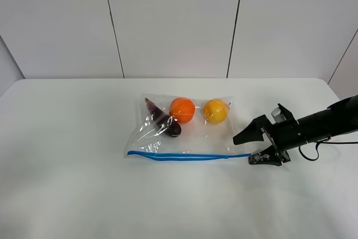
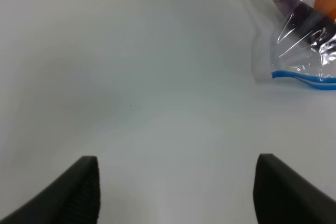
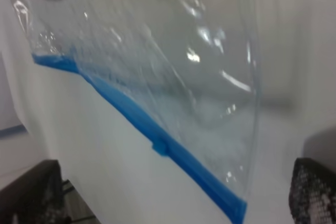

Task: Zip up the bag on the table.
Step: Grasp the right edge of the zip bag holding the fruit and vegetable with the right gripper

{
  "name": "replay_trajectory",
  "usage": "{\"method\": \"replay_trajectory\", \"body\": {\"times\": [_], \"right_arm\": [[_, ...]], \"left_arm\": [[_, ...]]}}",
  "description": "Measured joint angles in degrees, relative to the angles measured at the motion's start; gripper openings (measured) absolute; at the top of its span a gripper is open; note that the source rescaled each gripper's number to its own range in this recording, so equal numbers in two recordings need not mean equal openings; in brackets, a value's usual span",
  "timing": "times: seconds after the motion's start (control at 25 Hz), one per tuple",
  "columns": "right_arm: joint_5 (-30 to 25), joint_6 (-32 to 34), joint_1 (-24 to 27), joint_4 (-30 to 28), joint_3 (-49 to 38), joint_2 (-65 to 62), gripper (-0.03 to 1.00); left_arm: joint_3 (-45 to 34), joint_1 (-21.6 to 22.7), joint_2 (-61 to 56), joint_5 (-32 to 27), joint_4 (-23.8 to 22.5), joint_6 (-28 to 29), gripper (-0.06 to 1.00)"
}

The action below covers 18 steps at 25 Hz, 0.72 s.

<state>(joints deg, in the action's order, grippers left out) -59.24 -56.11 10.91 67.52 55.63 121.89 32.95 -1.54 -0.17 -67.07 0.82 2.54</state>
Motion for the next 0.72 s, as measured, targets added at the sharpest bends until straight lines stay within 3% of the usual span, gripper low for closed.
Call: {"method": "replay_trajectory", "body": {"times": [0.56, 0.72], "right_arm": [[1.1, -0.02, -4.64, 0.6, 0.35, 0.18, 0.92], [1.28, -0.02, -4.64, 0.56, 0.35, 0.53, 0.83]], "left_arm": [[0.0, 0.0, 0.0, 0.0, 0.0, 0.0, 0.81], [0.0, 0.0, 0.0, 0.0, 0.0, 0.0, 0.81]]}}
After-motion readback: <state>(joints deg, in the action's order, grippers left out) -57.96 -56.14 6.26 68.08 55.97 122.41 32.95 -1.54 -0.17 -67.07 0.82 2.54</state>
